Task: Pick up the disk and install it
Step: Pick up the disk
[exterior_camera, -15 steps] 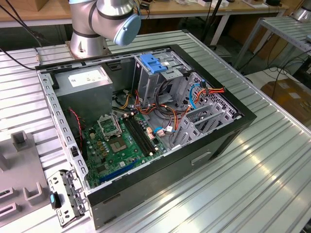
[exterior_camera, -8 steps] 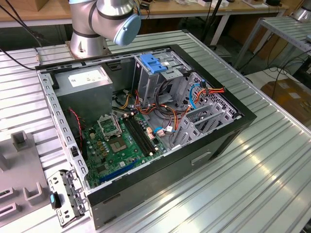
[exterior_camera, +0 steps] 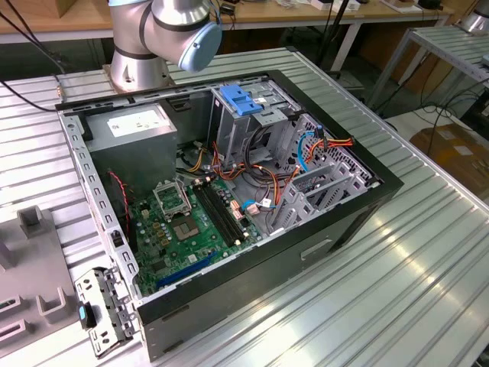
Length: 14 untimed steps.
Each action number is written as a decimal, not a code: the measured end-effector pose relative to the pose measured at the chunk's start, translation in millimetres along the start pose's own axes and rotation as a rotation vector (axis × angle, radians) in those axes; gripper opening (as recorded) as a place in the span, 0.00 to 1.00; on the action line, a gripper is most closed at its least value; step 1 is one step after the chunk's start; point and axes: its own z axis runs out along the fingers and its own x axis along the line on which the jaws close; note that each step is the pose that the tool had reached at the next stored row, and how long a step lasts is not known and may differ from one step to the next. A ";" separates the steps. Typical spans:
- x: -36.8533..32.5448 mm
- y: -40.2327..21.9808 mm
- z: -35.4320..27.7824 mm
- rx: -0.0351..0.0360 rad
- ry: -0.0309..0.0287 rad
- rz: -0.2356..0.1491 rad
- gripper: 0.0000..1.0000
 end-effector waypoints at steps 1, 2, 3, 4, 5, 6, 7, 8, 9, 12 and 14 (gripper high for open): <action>0.0 0.0 1.4 0.0000 0.0001 -0.017 0.42; 0.0 0.1 3.6 -0.0001 0.0000 -0.036 0.47; 0.2 2.1 7.4 -0.0002 0.0001 -0.052 0.54; 0.5 3.7 9.2 -0.0004 0.0001 -0.056 0.54; 1.0 7.5 13.0 -0.0002 0.0001 -0.063 0.54; 1.2 9.8 16.8 0.0002 -0.0002 -0.068 0.54; -0.8 10.1 19.8 -0.0004 0.0001 -0.069 0.54; -3.7 10.5 23.4 -0.0001 -0.0002 -0.070 0.54; -4.3 10.6 25.5 0.0001 -0.0002 -0.069 0.54; -4.4 10.6 32.3 -0.0002 0.0000 -0.071 0.54; -4.5 10.6 36.8 -0.0002 0.0001 -0.072 0.54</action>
